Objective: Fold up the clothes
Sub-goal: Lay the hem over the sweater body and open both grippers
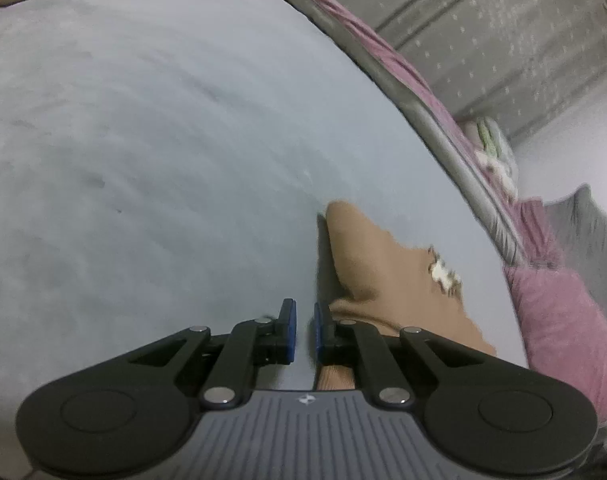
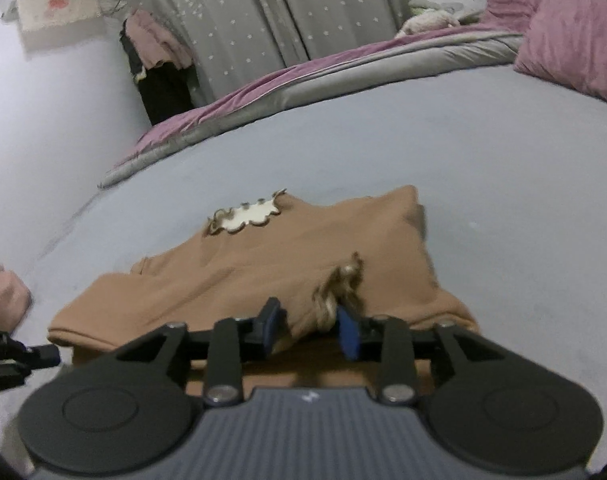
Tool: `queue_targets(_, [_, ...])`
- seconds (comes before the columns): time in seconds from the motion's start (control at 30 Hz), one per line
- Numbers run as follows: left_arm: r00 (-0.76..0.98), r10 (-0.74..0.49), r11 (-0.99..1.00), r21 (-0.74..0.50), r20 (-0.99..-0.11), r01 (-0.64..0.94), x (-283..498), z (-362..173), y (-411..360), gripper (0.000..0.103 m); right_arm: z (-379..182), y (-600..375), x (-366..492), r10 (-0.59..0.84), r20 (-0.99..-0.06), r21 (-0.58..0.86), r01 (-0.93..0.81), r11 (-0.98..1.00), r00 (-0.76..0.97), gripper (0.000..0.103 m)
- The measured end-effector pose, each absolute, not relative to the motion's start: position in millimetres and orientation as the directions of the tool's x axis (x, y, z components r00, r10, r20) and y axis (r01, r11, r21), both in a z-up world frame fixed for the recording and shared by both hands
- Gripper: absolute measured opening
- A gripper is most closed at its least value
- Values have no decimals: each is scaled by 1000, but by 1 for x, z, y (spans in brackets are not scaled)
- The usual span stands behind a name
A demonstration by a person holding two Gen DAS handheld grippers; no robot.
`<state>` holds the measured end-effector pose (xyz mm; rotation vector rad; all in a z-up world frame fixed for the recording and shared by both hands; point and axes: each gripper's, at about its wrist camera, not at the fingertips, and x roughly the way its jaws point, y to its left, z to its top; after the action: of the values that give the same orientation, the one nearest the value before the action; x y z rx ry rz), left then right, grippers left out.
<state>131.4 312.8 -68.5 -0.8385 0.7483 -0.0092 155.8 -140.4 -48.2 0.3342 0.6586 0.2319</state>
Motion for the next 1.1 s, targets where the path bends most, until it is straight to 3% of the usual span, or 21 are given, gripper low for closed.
queue_targets(0.2, [750,-316,643,-713,-580,-280,139,-77,307,7,-44,-164,174,386,-529,516,-75,853,756,41])
queue_targets(0.3, [746,-321,649,-709,-584,-275,142,-79,304,7,-49,-158,197,354,-579,478,-46,877,735,41])
queue_targets(0.37, [746,-322,649,-710,-582,-274,143,-79,304,7,-53,-150,206,326,-606,431,-46,901,726,34])
queue_targets(0.43, [748,-322,649,-710,-581,-272,143,-80,304,7,-51,-142,210,314,-613,391,-68,918,725,7])
queue_targets(0.67, [749,-336,654,-714,-572,-251,145,-78,304,8,-15,-133,209,255,-492,291,-119,949,832,7])
queue_targets(0.87, [718,-361,726,-663,-594,-183,146,-73,300,16,-35,-127,225,176,-602,167,-93,982,779,8])
queue_targets(0.97, [708,-351,808,-580,-613,-102,148,-66,292,19,-42,-119,229,164,-632,138,-99,986,758,11])
queue_targets(1.0, [707,-343,835,-545,-618,-72,148,-63,288,19,-40,-116,229,162,-624,136,-98,986,764,22])
queue_targets(1.03, [706,-333,862,-505,-625,-39,149,-61,283,20,-35,-115,228,169,-614,150,-97,984,771,41])
queue_targets(1.1, [705,-316,902,-430,-635,16,151,-59,273,21,-26,-112,225,189,-586,171,-108,979,788,53])
